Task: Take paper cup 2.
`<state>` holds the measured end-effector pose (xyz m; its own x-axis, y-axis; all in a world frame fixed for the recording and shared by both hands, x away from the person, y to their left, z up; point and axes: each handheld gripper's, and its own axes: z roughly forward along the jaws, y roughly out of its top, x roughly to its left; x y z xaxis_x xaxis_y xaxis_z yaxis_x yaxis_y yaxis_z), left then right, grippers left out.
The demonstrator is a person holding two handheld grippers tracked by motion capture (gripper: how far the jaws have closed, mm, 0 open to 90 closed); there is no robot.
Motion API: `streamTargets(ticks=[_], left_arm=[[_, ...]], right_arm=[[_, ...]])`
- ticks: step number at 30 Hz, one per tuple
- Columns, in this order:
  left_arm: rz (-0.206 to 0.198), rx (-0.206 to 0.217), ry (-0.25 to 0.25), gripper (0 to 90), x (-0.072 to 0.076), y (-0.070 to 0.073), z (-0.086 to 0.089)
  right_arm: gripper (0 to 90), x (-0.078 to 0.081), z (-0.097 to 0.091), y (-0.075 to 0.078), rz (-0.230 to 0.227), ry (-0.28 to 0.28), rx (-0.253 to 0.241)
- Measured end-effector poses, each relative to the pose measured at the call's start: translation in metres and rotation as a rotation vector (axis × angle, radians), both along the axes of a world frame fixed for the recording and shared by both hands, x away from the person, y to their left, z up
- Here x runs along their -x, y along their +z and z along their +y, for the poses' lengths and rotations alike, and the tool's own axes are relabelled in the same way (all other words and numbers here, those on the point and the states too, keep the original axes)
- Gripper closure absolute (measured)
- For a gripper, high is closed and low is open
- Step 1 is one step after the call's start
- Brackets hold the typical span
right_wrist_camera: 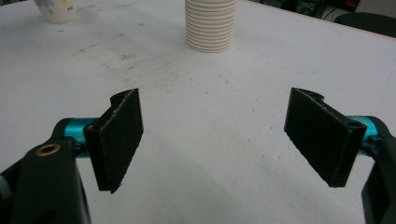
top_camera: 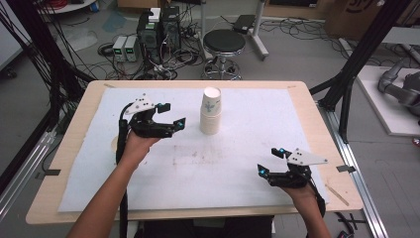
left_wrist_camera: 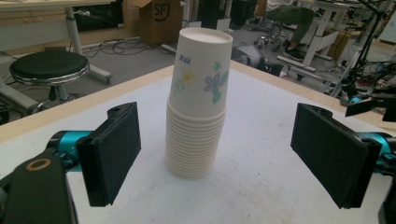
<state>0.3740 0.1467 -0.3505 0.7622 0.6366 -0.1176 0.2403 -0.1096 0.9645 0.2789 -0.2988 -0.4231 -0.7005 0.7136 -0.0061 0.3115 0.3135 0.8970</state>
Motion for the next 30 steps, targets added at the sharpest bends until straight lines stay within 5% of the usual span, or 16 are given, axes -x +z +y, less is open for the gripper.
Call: streamTargets(ticks=[11, 18, 30], left_arm=[[0.03, -0.015, -0.033, 15.9, -0.037, 0.016, -0.027], [0.02, -0.05, -0.036, 15.9, -0.048, 0.02, -0.043], [0.06, -0.087, -0.045, 15.8, -0.07, 0.027, -0.072]], right_arm=[[20.1, 0.0, -0.001, -0.001, 0.011, -0.005, -0.004], [20.1, -0.001, -0.002, -0.002, 0.014, -0.009, -0.008], [20.1, -0.001, -0.002, -0.001, 0.014, -0.007, -0.017]])
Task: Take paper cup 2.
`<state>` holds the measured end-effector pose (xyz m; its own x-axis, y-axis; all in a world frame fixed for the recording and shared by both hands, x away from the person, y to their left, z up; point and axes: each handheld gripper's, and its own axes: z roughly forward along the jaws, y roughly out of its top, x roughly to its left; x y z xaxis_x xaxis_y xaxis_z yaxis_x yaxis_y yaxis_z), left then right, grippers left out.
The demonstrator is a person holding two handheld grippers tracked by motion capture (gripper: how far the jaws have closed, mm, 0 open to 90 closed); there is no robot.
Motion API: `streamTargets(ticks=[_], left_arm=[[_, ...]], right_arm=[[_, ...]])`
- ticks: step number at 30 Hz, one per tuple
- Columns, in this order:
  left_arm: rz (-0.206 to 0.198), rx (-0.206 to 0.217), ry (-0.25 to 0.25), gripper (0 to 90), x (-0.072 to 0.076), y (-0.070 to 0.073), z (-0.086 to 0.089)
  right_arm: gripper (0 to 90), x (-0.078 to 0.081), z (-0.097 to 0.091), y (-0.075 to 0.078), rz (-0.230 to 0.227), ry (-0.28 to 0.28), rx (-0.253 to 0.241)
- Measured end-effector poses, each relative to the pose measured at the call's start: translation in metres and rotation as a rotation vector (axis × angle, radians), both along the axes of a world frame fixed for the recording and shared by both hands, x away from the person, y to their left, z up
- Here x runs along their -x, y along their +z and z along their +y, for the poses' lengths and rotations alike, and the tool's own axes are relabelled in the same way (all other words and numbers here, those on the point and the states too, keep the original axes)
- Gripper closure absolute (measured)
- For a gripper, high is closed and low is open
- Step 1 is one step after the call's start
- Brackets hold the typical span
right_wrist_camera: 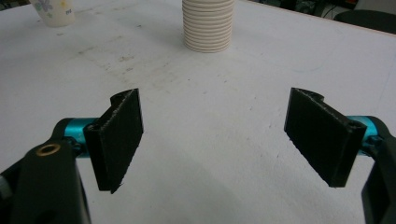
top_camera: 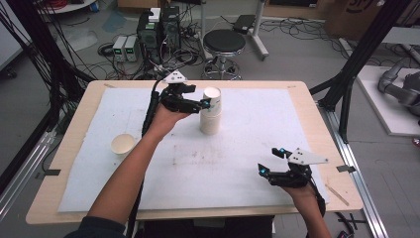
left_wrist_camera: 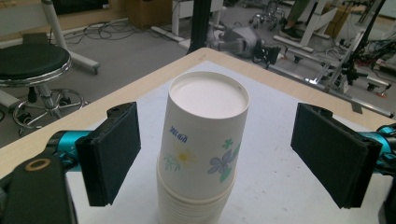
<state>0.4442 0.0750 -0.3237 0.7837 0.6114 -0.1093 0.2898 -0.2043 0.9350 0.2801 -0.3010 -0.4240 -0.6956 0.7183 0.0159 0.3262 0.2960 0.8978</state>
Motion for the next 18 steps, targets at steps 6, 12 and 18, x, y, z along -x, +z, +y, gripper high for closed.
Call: streamTargets(ticks=[6, 12, 18], left_arm=[[0.019, -0.014, -0.004, 15.8, -0.011, -0.002, -0.015], [0.029, -0.04, -0.009, 15.8, -0.018, -0.007, -0.025], [0.047, -0.051, -0.005, 16.0, -0.025, -0.011, -0.032]], right_arm=[[20.1, 0.0, -0.001, 0.0, 0.0, -0.003, -0.001], [20.1, 0.0, -0.002, 0.0, 0.007, -0.005, -0.011], [20.2, -0.001, -0.002, -0.001, -0.001, 0.0, -0.01]])
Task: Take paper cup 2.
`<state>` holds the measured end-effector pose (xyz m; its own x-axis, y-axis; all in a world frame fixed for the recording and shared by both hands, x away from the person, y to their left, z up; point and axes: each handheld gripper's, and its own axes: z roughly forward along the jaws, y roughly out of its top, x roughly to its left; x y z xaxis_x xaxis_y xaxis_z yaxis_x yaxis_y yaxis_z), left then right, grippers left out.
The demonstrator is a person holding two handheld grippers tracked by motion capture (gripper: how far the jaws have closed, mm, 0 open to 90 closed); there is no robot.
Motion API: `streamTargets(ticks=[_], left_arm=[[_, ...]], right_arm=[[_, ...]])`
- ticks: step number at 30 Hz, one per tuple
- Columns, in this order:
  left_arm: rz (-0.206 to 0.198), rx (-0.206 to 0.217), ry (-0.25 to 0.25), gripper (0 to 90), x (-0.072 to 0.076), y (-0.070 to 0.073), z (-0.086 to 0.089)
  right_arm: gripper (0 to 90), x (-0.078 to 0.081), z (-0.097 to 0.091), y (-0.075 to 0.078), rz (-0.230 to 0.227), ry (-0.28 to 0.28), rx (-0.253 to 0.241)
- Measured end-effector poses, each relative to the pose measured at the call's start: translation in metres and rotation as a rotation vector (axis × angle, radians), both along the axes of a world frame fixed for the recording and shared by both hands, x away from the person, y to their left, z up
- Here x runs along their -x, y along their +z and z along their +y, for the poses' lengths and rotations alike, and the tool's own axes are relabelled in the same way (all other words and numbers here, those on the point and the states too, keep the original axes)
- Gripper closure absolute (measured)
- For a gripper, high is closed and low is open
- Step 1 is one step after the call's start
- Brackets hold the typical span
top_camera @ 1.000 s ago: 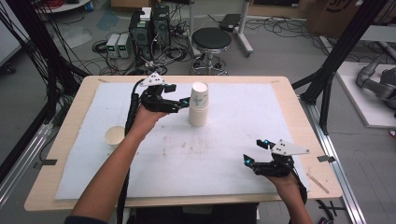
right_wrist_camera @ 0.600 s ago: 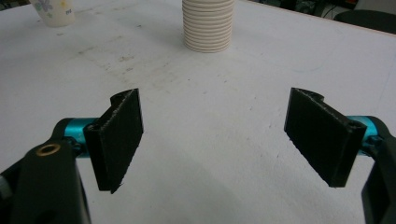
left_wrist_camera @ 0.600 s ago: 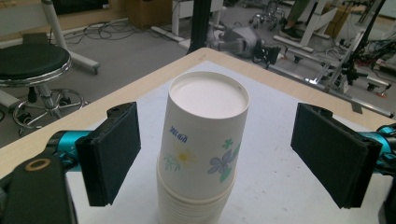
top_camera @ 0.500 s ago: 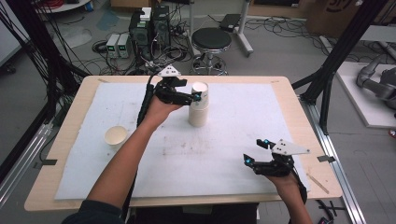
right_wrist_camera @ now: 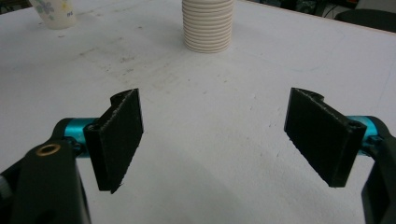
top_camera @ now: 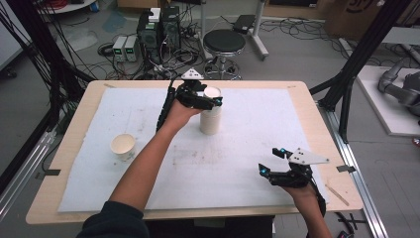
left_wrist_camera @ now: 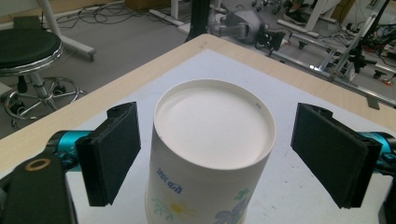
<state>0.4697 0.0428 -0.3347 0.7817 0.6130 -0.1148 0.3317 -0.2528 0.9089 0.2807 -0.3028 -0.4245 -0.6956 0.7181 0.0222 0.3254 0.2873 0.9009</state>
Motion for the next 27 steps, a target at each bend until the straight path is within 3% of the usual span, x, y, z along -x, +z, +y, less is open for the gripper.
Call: streamTargets(ticks=[5, 8, 12, 18, 27], left_arm=[[0.004, 0.005, 0.006, 22.6, -0.003, -0.003, -0.002], [0.002, -0.027, 0.008, 26.6, -0.003, -0.004, -0.001], [-0.004, -0.019, 0.007, 31.4, -0.003, -0.003, 0.0], [-0.015, -0.024, 0.003, 32.9, -0.002, -0.001, 0.0], [-0.084, 0.042, 0.016, 33.6, 0.006, 0.021, 0.005]], right_arm=[[20.1, 0.0, -0.001, 0.0, 0.002, -0.001, 0.003], [20.2, 0.0, -0.001, 0.0, 0.006, -0.002, 0.002], [20.2, 0.0, -0.001, 0.0, 0.008, -0.002, -0.001], [20.2, 0.0, 0.0, 0.0, 0.009, 0.0, 0.001], [20.1, 0.0, 0.0, -0.001, 0.014, 0.0, -0.001]])
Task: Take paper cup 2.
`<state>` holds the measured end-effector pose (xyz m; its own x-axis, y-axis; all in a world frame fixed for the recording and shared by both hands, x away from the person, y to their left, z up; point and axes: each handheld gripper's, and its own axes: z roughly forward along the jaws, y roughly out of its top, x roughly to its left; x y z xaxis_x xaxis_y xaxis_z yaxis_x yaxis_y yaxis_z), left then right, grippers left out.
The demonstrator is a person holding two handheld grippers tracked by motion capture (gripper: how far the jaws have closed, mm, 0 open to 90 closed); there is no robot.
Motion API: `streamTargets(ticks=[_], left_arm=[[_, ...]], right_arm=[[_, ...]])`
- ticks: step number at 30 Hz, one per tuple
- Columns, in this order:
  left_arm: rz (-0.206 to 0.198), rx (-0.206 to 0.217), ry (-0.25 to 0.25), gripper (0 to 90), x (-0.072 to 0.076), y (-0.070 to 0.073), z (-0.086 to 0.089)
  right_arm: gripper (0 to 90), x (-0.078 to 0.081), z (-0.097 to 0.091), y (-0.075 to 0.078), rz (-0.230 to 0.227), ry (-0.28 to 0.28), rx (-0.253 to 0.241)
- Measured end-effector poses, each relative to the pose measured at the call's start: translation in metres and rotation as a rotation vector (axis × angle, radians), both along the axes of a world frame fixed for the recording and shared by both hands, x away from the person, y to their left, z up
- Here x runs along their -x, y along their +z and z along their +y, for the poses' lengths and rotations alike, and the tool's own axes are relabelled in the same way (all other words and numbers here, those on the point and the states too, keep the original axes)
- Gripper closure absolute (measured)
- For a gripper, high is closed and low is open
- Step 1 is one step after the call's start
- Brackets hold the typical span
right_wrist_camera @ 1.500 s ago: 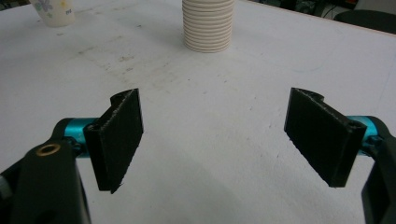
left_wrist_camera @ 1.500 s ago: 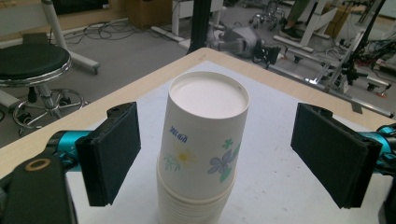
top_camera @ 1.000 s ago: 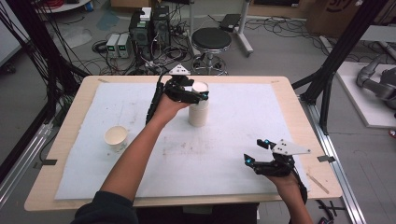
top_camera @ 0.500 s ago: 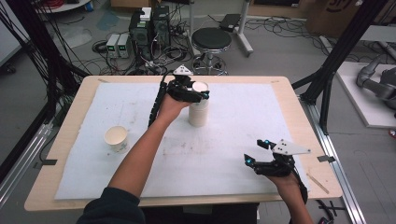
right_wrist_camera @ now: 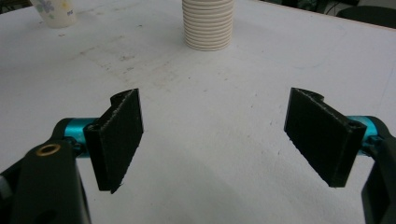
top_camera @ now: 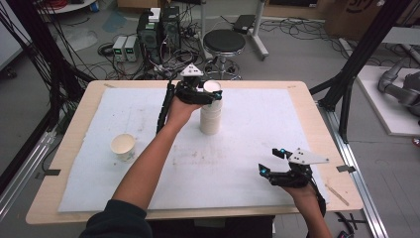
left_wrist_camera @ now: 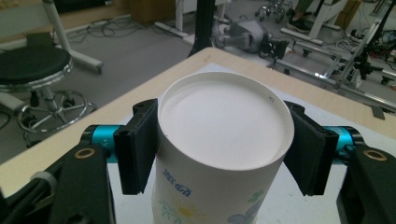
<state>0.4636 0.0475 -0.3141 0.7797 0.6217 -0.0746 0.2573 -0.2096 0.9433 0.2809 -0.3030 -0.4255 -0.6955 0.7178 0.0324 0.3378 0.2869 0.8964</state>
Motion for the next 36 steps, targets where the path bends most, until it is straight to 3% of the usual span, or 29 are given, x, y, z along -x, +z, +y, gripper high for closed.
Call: streamTargets(ticks=[5, 13, 17, 25, 36], left_arm=[[-0.023, 0.039, 0.009, 33.8, 0.008, 0.016, 0.009], [-0.093, 0.099, 0.015, 34.1, 0.025, 0.047, 0.032], [-0.096, 0.111, 0.012, 34.1, 0.034, 0.053, 0.045], [-0.111, 0.139, -0.007, 34.2, 0.054, 0.054, 0.072], [-0.099, 0.161, -0.079, 34.1, 0.084, 0.035, 0.105]], right_arm=[[20.1, 0.0, 0.001, 0.0, -0.006, 0.004, 0.002], [20.1, 0.0, 0.003, 0.0, -0.002, 0.009, 0.003], [20.2, 0.001, 0.004, 0.0, -0.001, 0.008, 0.0], [20.1, 0.001, 0.007, -0.001, 0.004, 0.014, 0.006], [20.2, 0.002, 0.011, -0.001, 0.01, 0.019, 0.01]])
